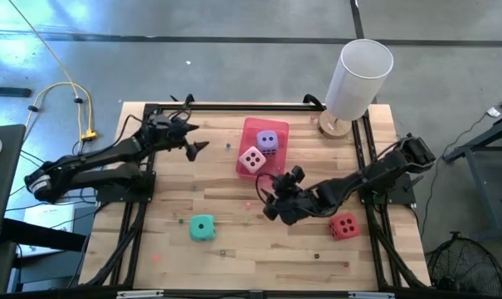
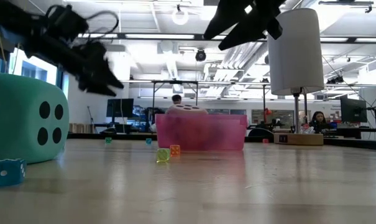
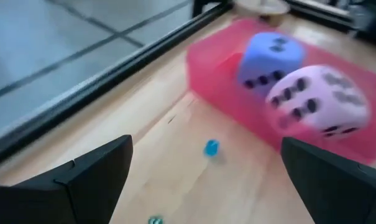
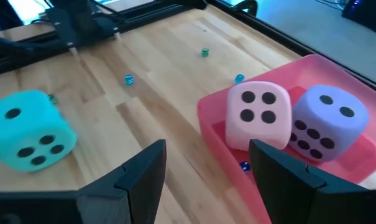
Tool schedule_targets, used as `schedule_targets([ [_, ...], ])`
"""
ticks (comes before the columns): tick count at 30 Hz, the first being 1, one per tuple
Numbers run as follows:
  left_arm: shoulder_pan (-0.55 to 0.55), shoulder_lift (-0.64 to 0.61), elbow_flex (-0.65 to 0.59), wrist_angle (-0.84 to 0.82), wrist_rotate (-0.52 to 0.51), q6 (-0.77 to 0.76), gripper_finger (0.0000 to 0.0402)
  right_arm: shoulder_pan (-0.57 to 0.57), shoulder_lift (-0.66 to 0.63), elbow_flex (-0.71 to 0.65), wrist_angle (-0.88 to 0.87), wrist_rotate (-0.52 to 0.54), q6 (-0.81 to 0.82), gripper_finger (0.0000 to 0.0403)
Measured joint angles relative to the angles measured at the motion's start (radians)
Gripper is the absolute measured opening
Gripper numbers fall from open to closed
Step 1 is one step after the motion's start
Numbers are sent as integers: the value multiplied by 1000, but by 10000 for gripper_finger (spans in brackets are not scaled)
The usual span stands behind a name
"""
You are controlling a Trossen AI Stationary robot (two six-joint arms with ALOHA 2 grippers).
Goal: Pick & Place Dice
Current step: Put the small green die into the red bin
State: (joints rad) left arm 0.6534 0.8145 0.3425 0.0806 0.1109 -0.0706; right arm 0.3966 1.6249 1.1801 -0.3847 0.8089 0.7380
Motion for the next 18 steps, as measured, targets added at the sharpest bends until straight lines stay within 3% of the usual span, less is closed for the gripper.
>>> schedule_targets([
  [11,31,151,-54,45,-1,-175,399,16,0,0,0,29,1,222],
  [18,-17,285,-54,65,-150,-122,399,22,0,0,0,23,-6,222],
])
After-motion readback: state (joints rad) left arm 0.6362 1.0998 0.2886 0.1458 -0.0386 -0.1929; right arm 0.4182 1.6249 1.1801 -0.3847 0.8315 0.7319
